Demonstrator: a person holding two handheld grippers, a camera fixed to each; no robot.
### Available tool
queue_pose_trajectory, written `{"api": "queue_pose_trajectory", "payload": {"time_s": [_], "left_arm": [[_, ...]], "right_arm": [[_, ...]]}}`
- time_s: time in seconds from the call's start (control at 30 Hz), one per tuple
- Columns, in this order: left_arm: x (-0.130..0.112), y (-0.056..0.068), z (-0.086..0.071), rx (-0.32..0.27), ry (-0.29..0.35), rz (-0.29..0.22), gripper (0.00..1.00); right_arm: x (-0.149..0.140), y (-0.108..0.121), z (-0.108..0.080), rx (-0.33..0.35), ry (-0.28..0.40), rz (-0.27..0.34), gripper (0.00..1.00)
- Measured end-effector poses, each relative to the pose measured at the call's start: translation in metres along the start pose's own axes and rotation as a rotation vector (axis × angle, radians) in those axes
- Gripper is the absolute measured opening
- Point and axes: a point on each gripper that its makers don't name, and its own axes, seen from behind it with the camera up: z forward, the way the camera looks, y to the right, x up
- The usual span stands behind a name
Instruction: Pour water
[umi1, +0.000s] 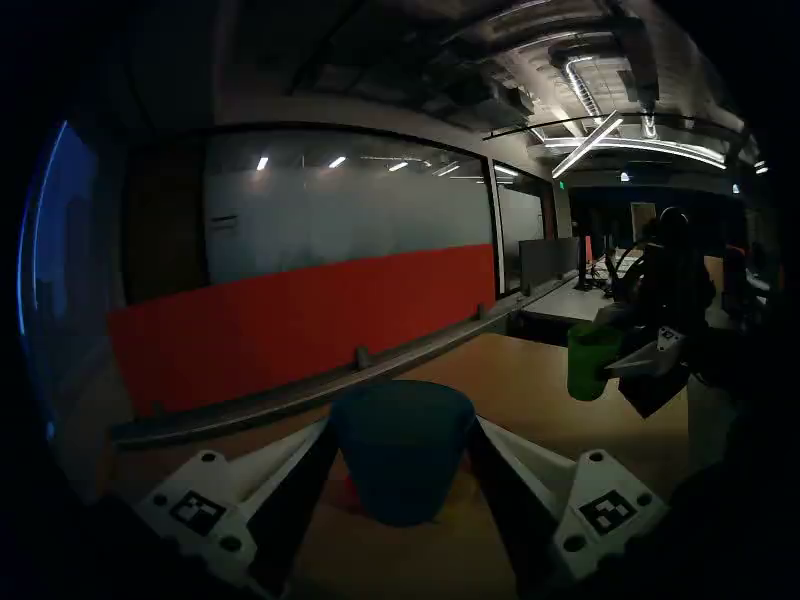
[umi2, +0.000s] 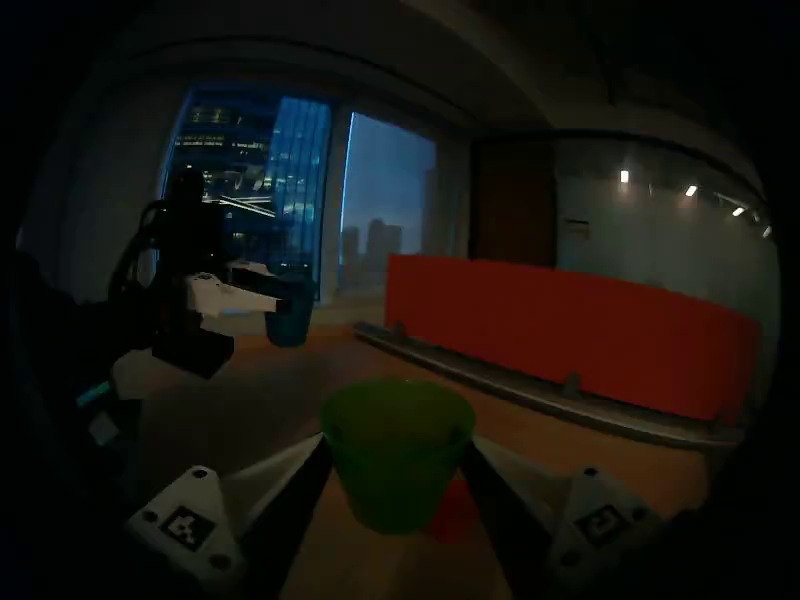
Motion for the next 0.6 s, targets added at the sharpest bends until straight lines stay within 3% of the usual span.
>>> {"api": "queue_pose_trajectory", "payload": {"time_s": [0.6], "left_arm": [[-0.051,0.003,0.013,-0.038,-0.123,0.021,0.87]], "right_arm": [[-0.031,0.001,0.008,0.050,-0.123,-0.046,1.00]]}}
